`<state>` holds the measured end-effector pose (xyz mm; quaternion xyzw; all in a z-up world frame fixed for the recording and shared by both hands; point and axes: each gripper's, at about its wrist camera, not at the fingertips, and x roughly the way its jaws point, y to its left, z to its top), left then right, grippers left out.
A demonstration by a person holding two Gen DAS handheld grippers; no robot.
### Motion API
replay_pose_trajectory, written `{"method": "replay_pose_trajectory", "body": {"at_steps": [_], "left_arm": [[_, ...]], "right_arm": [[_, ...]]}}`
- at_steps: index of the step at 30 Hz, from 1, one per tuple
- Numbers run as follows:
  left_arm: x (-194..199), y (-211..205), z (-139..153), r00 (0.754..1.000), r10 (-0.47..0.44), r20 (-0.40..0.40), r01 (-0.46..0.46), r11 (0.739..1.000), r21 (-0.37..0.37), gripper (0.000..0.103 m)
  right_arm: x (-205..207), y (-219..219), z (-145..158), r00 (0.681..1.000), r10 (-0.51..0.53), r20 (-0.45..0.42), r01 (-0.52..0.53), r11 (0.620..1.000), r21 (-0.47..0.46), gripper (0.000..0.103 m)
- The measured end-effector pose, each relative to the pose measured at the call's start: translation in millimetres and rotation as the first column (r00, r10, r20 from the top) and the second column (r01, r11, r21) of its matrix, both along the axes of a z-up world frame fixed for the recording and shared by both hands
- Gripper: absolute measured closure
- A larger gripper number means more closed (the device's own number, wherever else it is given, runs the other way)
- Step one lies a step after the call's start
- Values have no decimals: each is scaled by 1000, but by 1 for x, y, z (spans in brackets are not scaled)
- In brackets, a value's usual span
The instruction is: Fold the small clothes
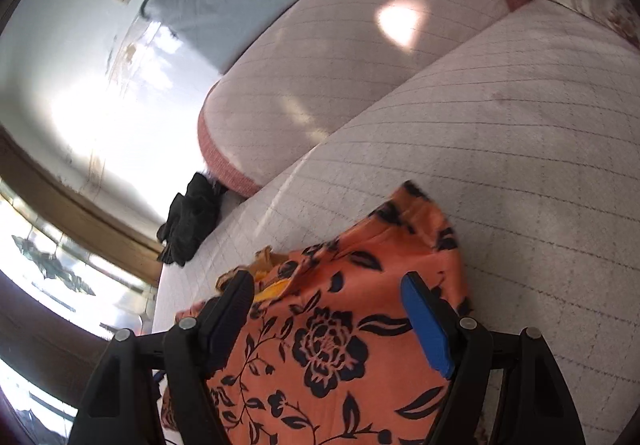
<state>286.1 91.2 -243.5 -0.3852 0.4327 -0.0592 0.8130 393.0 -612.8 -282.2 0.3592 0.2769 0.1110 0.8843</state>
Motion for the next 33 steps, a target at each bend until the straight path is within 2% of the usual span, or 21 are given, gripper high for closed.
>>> {"method": "replay_pose_trajectory", "body": {"at_steps": [1, 4, 6, 8, 10, 13, 15, 18, 21, 23, 26, 28, 31, 33], "left_arm": [[-10, -12, 7, 999, -38, 25, 37, 998, 48, 40], [-27, -45, 13, 989, -129, 74, 121, 986, 111, 37], [-26, -69, 6, 979, -199, 47, 187, 966, 177, 36], [-24, -85, -5, 969, -243, -33, 243, 931, 271, 36], [-28, -89, -8, 969, -243, -45, 242, 901, 359, 36], [-24, -86, -11, 976, -211, -54, 212, 858, 468, 36], [-21, -78, -20, 973, -211, -92, 229, 853, 469, 36], [-20, -80, -20, 971, -223, -87, 236, 829, 506, 36], [-16, -85, -22, 966, -240, -100, 255, 802, 540, 36], [-16, -83, -20, 966, -241, -94, 253, 808, 533, 36], [-16, -77, -18, 968, -236, -86, 246, 829, 502, 36], [-16, -75, -16, 971, -226, -84, 238, 841, 486, 36], [-21, -73, -13, 973, -212, -88, 227, 840, 492, 36], [-26, -73, -11, 975, -202, -88, 218, 832, 510, 36]], "right_arm": [[1, 13, 1, 999, 44, 1, -44, 999, -32, 26], [-1, 56, -2, 988, 153, -21, -154, 977, -146, 34], [-4, 81, -7, 979, 197, -44, -202, 955, -218, 50], [-8, 101, -12, 974, 214, -69, -225, 928, -297, 63], [-7, 116, -17, 971, 219, -91, -238, 905, -352, 65], [8, 128, -21, 968, 225, -113, -250, 910, -329, 65], [28, 139, -23, 959, 243, -149, -279, 905, -322, 64], [71, 163, -20, 960, 201, -196, -260, 897, -356, 65], [119, 174, -16, 968, 101, -230, -190, 892, -410, 66], [133, 171, -5, 976, 50, -213, -133, 907, -398, 66], [119, 155, 13, 990, 16, -141, -66, 932, -358, 66], [95, 140, 20, 994, -3, -108, -38, 926, -377, 66], [53, 109, 19, 994, -48, -101, 1, 906, -423, 66], [21, 82, 12, 989, -73, -129, 12, 907, -421, 66]]}}
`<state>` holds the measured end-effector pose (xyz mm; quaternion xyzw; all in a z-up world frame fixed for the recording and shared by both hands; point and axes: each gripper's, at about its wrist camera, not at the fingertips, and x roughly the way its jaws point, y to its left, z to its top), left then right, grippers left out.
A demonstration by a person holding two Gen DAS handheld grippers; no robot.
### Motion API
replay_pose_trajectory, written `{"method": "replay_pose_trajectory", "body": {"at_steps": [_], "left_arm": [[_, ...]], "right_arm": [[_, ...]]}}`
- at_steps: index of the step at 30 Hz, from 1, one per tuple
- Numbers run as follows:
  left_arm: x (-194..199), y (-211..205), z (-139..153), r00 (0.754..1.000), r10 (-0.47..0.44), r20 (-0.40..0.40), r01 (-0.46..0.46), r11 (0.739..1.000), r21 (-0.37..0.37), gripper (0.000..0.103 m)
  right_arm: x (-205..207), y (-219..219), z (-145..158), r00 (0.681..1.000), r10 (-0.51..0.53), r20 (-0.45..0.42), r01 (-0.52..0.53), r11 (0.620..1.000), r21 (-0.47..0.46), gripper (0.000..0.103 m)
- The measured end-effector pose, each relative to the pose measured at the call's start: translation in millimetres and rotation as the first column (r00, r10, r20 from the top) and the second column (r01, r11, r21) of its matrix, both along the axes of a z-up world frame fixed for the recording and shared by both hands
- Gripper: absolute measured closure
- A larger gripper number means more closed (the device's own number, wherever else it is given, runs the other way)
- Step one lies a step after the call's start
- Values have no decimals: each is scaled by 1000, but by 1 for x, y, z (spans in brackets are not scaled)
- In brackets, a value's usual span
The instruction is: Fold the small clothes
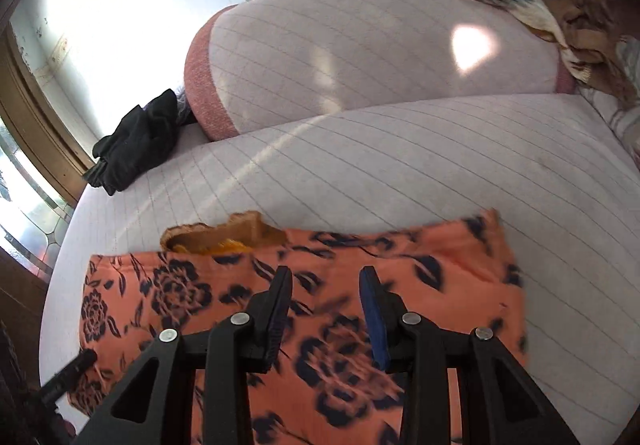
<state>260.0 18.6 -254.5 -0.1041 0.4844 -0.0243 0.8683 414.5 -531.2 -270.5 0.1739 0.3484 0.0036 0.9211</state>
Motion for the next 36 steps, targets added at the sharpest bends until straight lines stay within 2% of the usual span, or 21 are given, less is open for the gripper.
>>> {"method": "replay_pose_trajectory", "body": {"at_steps": [4, 7, 9, 12, 15, 17, 19, 21, 23, 24, 25, 27, 28, 31, 33, 34, 36], "left_arm": [[-11, 6, -2, 1000, 28, 0, -28, 998, 49, 36], [-18, 9, -10, 998, 55, -26, -50, 988, 147, 36], [-22, 15, -18, 995, 76, -61, -64, 980, 190, 17], [-33, 36, -14, 987, 114, -113, -104, 990, 91, 16], [-53, 54, -2, 984, 143, -105, -138, 989, 50, 17], [-66, 59, 10, 989, 135, -68, -134, 991, 19, 17], [-76, 54, 19, 995, 96, -31, -95, 995, 32, 17], [-78, 41, 20, 998, 49, -27, -47, 995, 83, 17], [-74, 31, 6, 997, 11, -72, -1, 991, 133, 17], [-71, 27, -6, 992, 0, -123, 20, 986, 164, 16], [-66, 27, -16, 987, 1, -163, 27, 986, 167, 14], [-66, 34, -11, 988, 32, -152, -14, 993, 119, 12], [-65, 35, -7, 987, 31, -156, -15, 994, 105, 12], [-67, 31, 7, 996, 12, -88, -3, 995, 98, 12], [-68, 20, 12, 997, -42, -60, 46, 996, 74, 13], [-68, 13, 12, 996, -65, -54, 70, 993, 94, 12], [-62, 0, -1, 994, -79, -78, 93, 977, 192, 12]], "right_arm": [[-58, -41, -26, 996, -10, -86, 17, 996, 84, 65], [-95, -50, -48, 993, -4, -119, 17, 994, 109, 63], [-108, -49, -65, 989, -13, -148, 24, 997, 69, 63], [-126, -47, -65, 992, -19, -122, 27, 997, 69, 63], [-145, -44, -52, 999, -1, -38, 5, 994, 109, 62], [-155, -39, -47, 1000, 26, 6, -26, 991, 128, 62], [-156, -31, -46, 999, 47, 13, -49, 990, 134, 62], [-149, -24, -53, 998, 59, -22, -55, 989, 140, 62], [-134, -15, -68, 992, 69, -104, -53, 988, 147, 61], [-126, -11, -78, 983, 74, -168, -51, 990, 135, 61], [-124, -8, -81, 981, 65, -184, -44, 992, 121, 61], [-125, 0, -72, 986, 62, -156, -47, 995, 93, 60], [-126, 2, -66, 990, 76, -120, -63, 992, 111, 60], [-128, 8, -49, 993, 121, 2, -120, 978, 172, 60], [-124, 22, -42, 986, 158, 59, -166, 970, 179, 60], [-119, 32, -43, 980, 190, 57, -197, 963, 186, 60], [-103, 53, -57, 965, 261, -13, -252, 944, 212, 56]]}}
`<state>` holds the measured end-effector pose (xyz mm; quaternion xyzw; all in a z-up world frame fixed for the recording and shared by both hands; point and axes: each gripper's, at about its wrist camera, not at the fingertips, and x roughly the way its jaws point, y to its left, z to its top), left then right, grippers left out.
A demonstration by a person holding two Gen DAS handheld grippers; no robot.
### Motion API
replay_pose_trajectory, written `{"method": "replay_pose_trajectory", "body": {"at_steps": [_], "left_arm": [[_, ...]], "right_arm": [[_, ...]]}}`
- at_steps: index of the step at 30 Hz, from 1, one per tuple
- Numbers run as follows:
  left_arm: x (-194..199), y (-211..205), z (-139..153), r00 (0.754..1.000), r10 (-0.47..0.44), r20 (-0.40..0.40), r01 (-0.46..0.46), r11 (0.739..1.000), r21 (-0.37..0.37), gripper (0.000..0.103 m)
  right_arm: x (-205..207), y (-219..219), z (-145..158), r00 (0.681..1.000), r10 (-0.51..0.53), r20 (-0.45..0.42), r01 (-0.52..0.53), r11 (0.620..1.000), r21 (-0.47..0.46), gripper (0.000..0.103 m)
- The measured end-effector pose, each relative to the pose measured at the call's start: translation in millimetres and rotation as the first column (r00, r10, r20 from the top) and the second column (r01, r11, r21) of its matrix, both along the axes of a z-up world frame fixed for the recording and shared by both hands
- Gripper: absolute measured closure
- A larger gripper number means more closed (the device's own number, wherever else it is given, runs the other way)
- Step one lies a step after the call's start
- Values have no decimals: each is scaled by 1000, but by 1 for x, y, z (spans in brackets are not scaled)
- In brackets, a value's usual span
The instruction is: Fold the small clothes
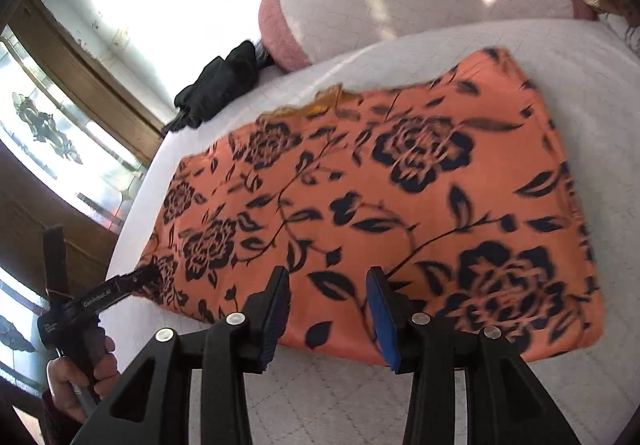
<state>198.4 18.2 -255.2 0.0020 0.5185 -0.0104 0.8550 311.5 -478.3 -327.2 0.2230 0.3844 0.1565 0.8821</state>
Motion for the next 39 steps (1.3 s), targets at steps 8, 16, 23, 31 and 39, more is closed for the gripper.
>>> {"method": "replay_pose_trajectory", "body": {"at_steps": [8, 16, 23, 31, 39], "left_arm": [[1, 48, -5, 985, 129, -113, -147, 975, -165, 6], [-53, 98, -5, 963, 227, -145, -267, 881, -391, 7], [-59, 74, -8, 978, 156, -139, -207, 825, -526, 7], [-33, 63, -19, 964, 246, -101, -255, 751, -608, 0], [-24, 44, -15, 965, 263, 4, -232, 857, -461, 0]], "right_arm": [[-6, 15, 1, 998, 53, -23, -54, 997, -49, 49], [-32, -26, 5, 999, -28, -36, 34, 988, 154, 46], [-55, -45, -3, 997, -59, -58, 73, 954, 289, 42], [-74, -67, -46, 967, -164, -193, 238, 848, 474, 31], [-65, -81, -61, 935, -275, -225, 354, 779, 518, 31]]}}
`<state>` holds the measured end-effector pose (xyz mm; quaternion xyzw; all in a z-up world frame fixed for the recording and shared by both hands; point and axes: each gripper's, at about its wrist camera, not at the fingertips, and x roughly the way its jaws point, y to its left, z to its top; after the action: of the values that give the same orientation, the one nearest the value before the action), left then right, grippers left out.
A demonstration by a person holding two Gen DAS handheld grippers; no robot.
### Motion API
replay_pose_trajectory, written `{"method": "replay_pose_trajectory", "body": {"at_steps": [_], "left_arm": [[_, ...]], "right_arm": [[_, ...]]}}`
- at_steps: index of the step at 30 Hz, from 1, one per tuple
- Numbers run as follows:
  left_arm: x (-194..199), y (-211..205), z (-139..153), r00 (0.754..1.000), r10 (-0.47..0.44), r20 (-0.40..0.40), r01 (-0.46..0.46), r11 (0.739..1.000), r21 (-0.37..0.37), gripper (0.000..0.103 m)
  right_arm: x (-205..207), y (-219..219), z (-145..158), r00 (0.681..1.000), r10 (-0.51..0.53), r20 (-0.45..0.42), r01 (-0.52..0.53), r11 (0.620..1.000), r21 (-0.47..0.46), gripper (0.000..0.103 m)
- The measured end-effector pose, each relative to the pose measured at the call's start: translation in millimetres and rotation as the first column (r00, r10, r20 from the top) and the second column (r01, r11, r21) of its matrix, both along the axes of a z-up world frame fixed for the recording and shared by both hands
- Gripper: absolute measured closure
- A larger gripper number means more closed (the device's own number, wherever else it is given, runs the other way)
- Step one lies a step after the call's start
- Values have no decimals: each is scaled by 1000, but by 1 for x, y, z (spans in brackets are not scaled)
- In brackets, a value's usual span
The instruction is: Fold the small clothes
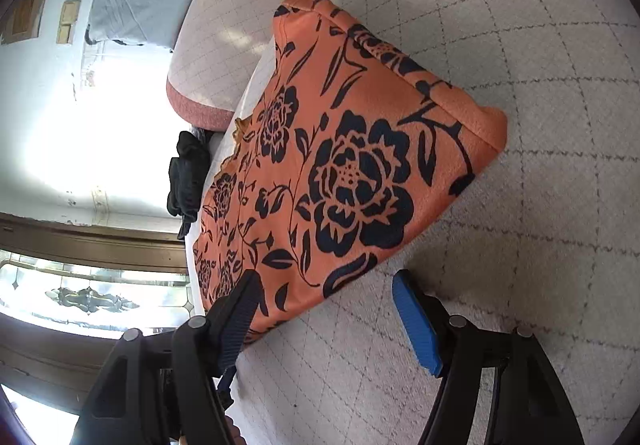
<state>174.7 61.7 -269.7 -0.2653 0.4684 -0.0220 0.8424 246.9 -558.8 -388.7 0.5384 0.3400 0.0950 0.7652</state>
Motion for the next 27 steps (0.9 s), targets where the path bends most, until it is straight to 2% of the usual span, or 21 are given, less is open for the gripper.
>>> {"method": "replay_pose_trajectory", "body": {"at_steps": [3, 6, 8, 10, 13, 15, 17, 20, 22, 27], "left_arm": [[7, -3, 0, 1000, -19, 9, 19, 999, 42, 0], [10, 3, 0, 1000, -26, 6, 26, 1000, 8, 0], [11, 10, 0, 999, -32, 5, 32, 998, -55, 0], [11, 22, 0, 999, -34, 20, 37, 986, -162, 0], [15, 36, -4, 999, -31, 28, 39, 942, -333, 1], [13, 38, -3, 998, -38, 40, 50, 924, -379, 1], [11, 35, -2, 998, -52, 39, 63, 914, -401, 1], [12, 28, -13, 997, -73, -4, 65, 903, -425, 1], [15, 25, -20, 998, -67, -18, 54, 908, -416, 1], [25, 12, -18, 998, -52, 42, 64, 928, -366, 2]], "right_arm": [[6, 3, 1, 1000, -12, 16, 13, 1000, -13, 31], [12, 6, 2, 999, -18, 26, 19, 999, -31, 31], [20, 10, 4, 999, -14, 30, 15, 999, -39, 31], [24, 10, 4, 999, -9, 34, 10, 999, -37, 31], [29, 9, 2, 999, -11, 34, 12, 1000, -15, 31], [32, 9, 1, 999, -14, 32, 14, 1000, -2, 31], [35, 9, 1, 999, -12, 29, 12, 1000, 3, 31], [35, 10, 2, 999, -14, 31, 14, 1000, 3, 31], [34, 9, 1, 999, -17, 35, 16, 1000, 4, 32], [31, 6, -1, 999, -25, 47, 25, 1000, 13, 31]]}}
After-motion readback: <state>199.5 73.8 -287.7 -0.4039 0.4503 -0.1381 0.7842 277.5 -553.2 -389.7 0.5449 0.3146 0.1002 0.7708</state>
